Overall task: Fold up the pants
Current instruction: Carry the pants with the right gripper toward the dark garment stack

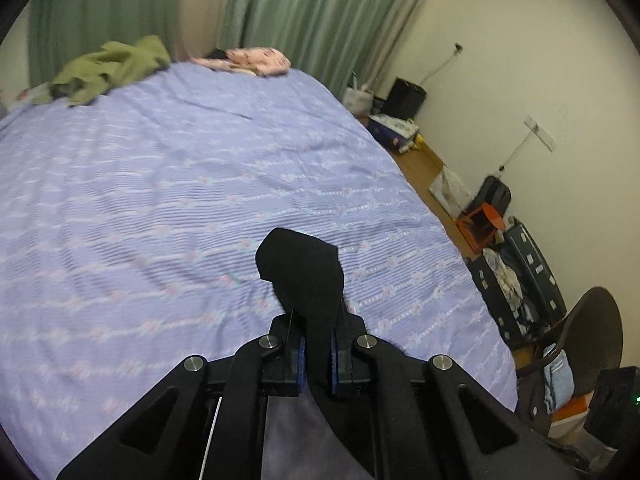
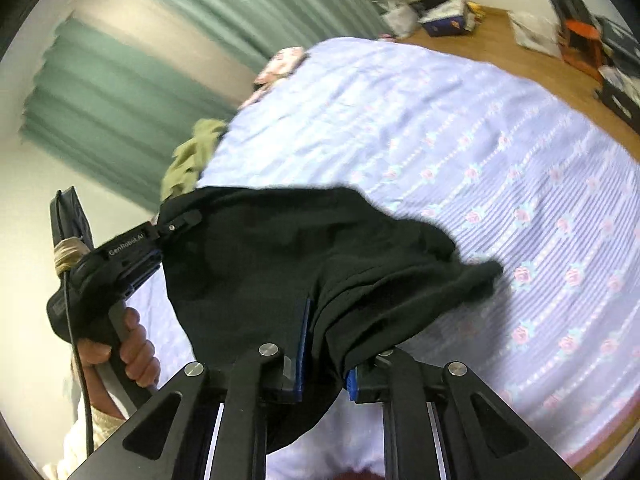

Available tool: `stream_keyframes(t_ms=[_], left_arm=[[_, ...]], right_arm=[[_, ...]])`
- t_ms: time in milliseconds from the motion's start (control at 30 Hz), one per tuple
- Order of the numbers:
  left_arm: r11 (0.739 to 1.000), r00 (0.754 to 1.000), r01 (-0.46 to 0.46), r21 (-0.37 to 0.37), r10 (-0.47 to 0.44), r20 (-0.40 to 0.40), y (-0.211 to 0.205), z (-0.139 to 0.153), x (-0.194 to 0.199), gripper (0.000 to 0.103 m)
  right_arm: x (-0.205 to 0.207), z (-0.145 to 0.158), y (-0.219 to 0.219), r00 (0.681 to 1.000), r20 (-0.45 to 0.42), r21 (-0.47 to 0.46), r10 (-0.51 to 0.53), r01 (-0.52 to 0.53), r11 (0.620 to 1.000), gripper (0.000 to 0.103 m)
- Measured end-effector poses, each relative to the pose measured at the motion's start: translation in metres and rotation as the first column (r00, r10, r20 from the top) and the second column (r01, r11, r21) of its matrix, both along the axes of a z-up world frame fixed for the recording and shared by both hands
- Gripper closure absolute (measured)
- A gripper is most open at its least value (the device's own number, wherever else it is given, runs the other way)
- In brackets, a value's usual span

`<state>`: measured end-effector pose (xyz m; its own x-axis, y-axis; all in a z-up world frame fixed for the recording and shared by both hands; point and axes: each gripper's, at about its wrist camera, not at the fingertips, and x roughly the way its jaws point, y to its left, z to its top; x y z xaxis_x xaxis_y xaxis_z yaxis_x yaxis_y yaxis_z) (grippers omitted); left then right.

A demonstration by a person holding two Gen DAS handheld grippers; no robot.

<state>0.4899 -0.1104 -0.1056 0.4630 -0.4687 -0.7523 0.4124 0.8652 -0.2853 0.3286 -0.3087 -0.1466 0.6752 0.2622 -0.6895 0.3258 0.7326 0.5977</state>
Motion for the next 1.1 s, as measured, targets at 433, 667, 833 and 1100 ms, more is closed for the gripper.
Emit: stream_keyframes(t_ms=[433,667,833,1100], left_arm=[[0.969,0.966,-0.246,0.031,0.242,0.096,0.145,0.081,-0.151,0.093],[0.933,0.93,-0.354,0.062,0.344,0.126,0.239,0.105,-0.22,0.093],[0.911,0.904,-0.413,0.026,0.406,0.137,0.321,0.118,-0.265,0.093],[0.927,0.916,-0.372,-0.05,0.375,0.142,0.452,0.129,-0.289,0.093]], right_arm=[[-0.067,0.079,0.096,0.935,0.102,-0.062,0.338,-0.333,0.941,0.087],[-0.095,0.094,0.173,0.869,0.148,-0.044,0.472,-0.471,0.881,0.087],[-0.112,0.105,0.245,0.814,0.161,-0.038,0.558,-0.56,0.827,0.087],[-0.15,0.114,0.376,0.801,0.186,-0.102,0.569,-0.56,0.822,0.087]])
